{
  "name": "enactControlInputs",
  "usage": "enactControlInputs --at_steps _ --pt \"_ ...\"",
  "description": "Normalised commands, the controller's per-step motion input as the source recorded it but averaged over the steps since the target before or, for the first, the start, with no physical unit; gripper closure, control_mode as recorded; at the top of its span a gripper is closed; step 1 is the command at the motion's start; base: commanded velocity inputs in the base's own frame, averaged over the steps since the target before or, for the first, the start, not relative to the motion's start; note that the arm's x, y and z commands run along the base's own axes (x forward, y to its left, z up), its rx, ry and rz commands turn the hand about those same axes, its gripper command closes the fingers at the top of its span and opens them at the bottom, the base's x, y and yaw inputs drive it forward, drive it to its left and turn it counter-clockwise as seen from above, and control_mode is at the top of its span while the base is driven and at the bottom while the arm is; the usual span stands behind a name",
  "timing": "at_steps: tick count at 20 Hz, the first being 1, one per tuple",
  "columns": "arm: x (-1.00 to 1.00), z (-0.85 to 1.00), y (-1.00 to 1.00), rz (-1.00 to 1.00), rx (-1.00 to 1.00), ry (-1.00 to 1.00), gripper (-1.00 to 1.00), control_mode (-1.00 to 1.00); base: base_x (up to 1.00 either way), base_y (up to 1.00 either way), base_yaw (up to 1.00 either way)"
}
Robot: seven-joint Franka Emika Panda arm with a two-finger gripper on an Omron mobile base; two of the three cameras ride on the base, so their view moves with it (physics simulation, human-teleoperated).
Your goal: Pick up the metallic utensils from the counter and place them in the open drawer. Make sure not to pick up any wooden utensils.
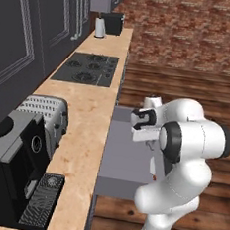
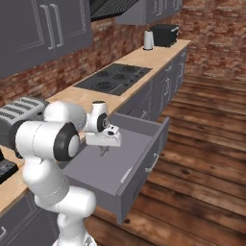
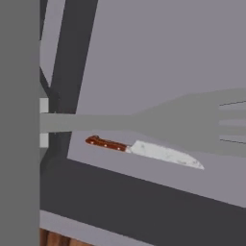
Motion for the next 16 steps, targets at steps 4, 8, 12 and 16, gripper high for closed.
enactControlInputs --at_steps 4,8,12,16 --pt "0.16 -0.68 -0.17 -0.01 0.09 -0.03 1.00 -1.00 0.00 0.00 0.00" --pt "0.38 -0.30 0.00 -0.03 0.12 -0.24 1.00 -1.00 0.00 0.00 0.00" --pt "0.35 -0.28 0.00 0.00 0.05 -0.11 1.00 -1.00 0.00 0.00 0.00" --pt "0.36 -0.30 0.00 0.00 0.00 -0.01 1.00 -1.00 0.00 0.00 0.00"
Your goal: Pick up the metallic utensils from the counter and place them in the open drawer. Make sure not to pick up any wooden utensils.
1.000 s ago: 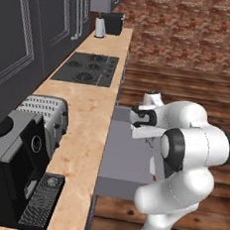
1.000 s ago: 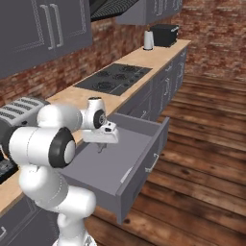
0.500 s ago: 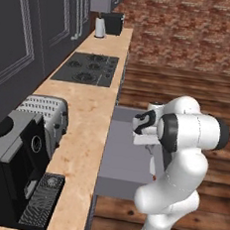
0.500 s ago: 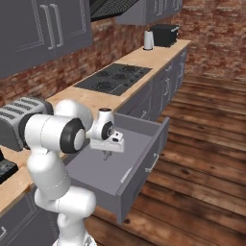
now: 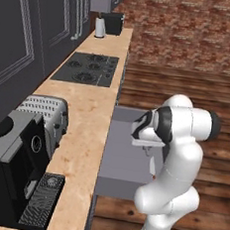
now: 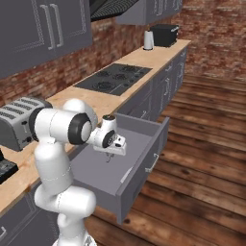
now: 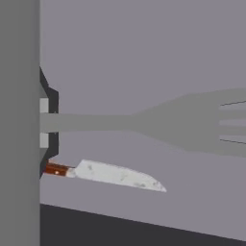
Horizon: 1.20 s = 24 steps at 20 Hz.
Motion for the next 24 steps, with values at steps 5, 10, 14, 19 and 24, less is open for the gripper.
enactControlInputs --at_steps 5,10,14,19,24 --pt "0.39 -0.40 0.00 0.00 0.00 0.00 1.00 -1.00 0.00 0.00 0.00" --pt "0.23 -0.64 0.00 0.00 0.00 0.01 1.00 -1.00 0.00 0.00 0.00" --pt "0.04 -0.71 0.00 0.00 0.00 0.06 1.00 -1.00 0.00 0.00 0.00" --pt "0.08 -0.59 0.00 0.00 0.00 0.02 1.00 -1.00 0.00 0.00 0.00" --pt "0.15 -0.24 0.00 0.00 -0.01 -0.02 -1.00 -1.00 0.00 0.00 0.00"
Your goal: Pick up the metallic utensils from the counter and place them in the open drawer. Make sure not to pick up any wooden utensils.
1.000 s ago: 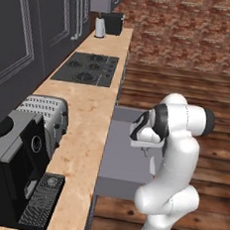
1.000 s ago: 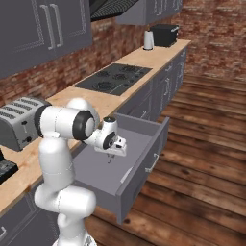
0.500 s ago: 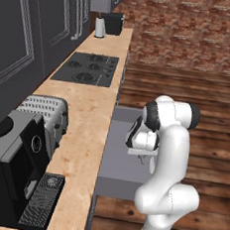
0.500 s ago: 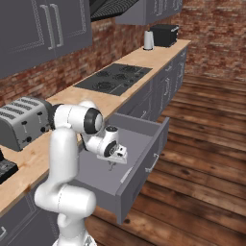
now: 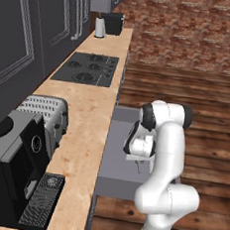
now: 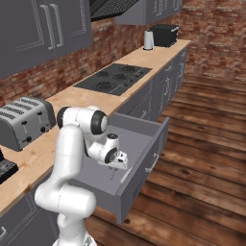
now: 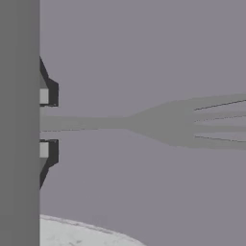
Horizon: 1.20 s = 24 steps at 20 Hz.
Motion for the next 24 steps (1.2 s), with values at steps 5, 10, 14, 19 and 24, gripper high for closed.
enactControlInputs --at_steps 5,10,14,19,24 --pt "0.00 0.32 0.06 -0.07 0.00 0.00 -1.00 -1.00 0.00 0.00 0.00" --pt "-0.07 0.99 0.01 -0.10 0.00 0.01 -1.00 -1.00 0.00 0.00 0.00" --pt "-0.38 1.00 0.03 -0.07 0.00 0.00 -1.00 -1.00 0.00 0.00 0.00" --pt "-0.69 1.00 0.00 -0.03 0.00 0.00 -1.00 -1.00 0.00 0.00 0.00" --pt "-0.88 1.00 0.00 -0.02 -0.01 -0.06 -1.00 -1.00 0.00 0.00 0.00"
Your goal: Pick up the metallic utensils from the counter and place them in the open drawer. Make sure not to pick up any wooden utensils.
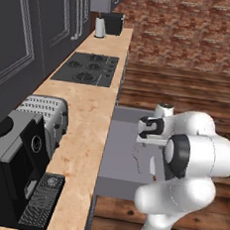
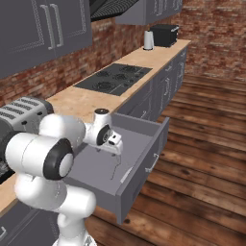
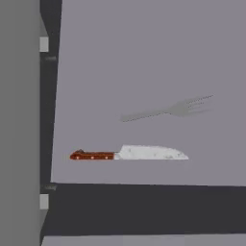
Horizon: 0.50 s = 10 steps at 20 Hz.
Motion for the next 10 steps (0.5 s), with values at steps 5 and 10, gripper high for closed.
enactControlInputs --at_steps 5,10 --pt "-1.00 1.00 0.00 -0.02 0.00 -0.21 -1.00 -1.00 0.00 0.00 0.00" --pt "-1.00 0.55 -0.02 -0.01 0.00 -0.40 -1.00 -1.00 0.00 0.00 0.00"
